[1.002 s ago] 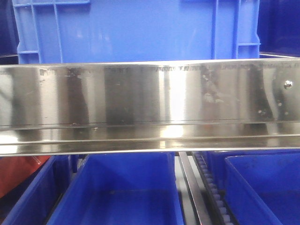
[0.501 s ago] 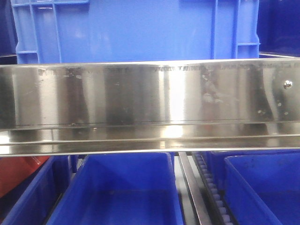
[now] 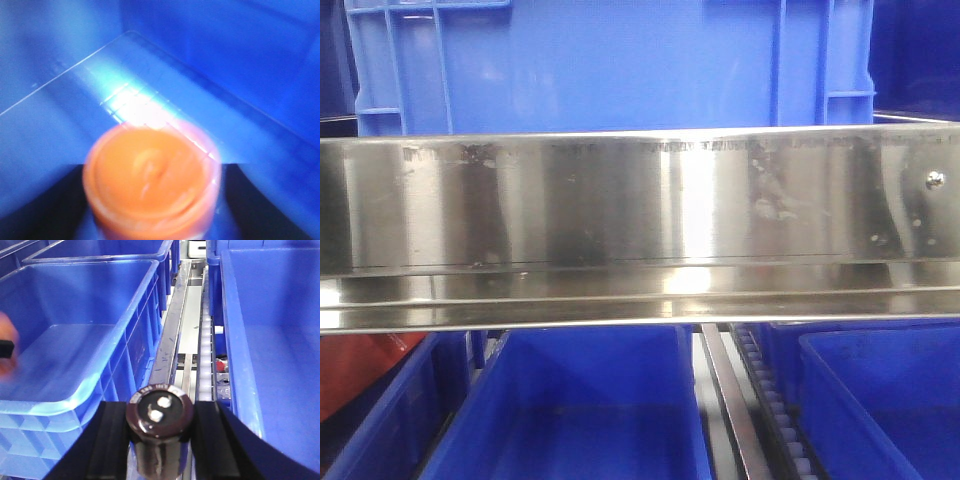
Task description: Place cylindrical capacitor in blue bin on shelf
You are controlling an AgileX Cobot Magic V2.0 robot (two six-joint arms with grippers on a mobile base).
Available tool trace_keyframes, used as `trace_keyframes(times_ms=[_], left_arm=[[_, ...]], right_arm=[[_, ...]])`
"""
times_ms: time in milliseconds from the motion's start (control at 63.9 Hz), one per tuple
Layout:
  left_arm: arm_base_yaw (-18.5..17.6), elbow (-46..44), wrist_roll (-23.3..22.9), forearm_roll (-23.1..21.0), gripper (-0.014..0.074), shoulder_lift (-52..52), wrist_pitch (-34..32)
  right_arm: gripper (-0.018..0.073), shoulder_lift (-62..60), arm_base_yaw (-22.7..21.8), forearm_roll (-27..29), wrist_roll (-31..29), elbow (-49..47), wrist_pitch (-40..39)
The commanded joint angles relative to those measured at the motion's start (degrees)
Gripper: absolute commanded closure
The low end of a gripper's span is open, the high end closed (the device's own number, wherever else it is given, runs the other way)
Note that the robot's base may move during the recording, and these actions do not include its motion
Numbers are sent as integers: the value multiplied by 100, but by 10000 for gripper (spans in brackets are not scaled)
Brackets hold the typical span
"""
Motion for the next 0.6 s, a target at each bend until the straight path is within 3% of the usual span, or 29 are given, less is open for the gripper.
trace_keyframes(times_ms=[0, 344, 454, 579], left_arm=[[-31, -49, -7, -21, 23, -113, -51], [-31, -59, -7, 17, 118, -997, -38], [-19, -59, -7, 31, 304, -1440, -16], [-19, -59, -7, 97, 624, -1855, 236]], right_arm=[[721, -20, 14, -1, -8, -58, -178], [721, -44, 14, 1, -8, -58, -178], [721, -134, 14, 1, -8, -58, -178], [721, -257, 14, 1, -8, -58, -178]])
